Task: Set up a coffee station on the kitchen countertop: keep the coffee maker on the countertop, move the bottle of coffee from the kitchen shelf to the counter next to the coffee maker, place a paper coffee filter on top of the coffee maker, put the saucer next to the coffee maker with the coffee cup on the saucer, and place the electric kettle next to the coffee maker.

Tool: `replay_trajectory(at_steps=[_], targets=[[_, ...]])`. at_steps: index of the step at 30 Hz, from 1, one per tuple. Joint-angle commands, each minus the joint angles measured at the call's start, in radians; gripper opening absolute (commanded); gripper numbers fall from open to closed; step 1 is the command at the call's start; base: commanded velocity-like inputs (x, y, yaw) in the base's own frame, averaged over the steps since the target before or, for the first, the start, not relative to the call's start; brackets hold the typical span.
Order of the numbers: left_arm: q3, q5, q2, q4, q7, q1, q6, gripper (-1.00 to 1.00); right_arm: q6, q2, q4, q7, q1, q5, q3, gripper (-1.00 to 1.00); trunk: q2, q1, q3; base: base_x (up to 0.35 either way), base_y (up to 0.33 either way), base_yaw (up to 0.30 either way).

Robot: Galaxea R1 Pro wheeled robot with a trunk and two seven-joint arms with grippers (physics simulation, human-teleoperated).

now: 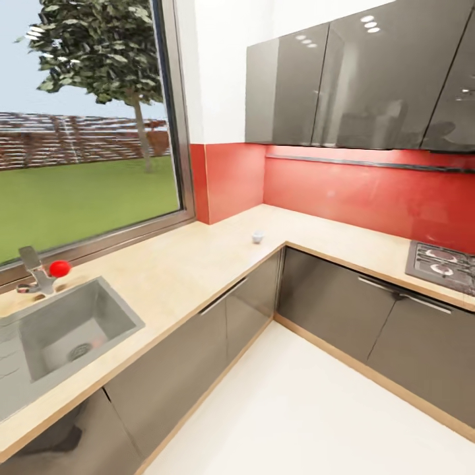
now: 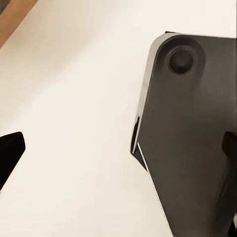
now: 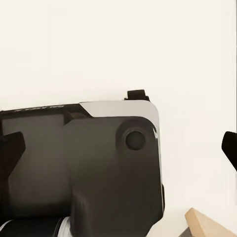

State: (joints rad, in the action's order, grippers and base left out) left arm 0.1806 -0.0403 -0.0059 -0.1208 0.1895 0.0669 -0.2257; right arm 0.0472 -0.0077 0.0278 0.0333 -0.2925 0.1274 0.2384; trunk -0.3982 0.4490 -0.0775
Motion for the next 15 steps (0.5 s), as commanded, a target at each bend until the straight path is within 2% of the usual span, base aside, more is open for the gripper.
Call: replay_trajectory(at_steps=[1,15], targets=[[0.006,-0.004,0.0,-0.002,0.002,0.001,-0.001,1.0,0.005,0.0,0.001,0.003,0.0,0.011,0.009,1.0,-0.002,0.001,-0.002,0.226,-0.253,-0.286],[0.008,-0.004,0.001,-0.003,0.002,0.001,-0.001,1.0,0.005,0.0,0.001,0.004,0.0,0.011,0.009,1.0,-0.002,0.001,-0.002,0.198,-0.269,-0.286]])
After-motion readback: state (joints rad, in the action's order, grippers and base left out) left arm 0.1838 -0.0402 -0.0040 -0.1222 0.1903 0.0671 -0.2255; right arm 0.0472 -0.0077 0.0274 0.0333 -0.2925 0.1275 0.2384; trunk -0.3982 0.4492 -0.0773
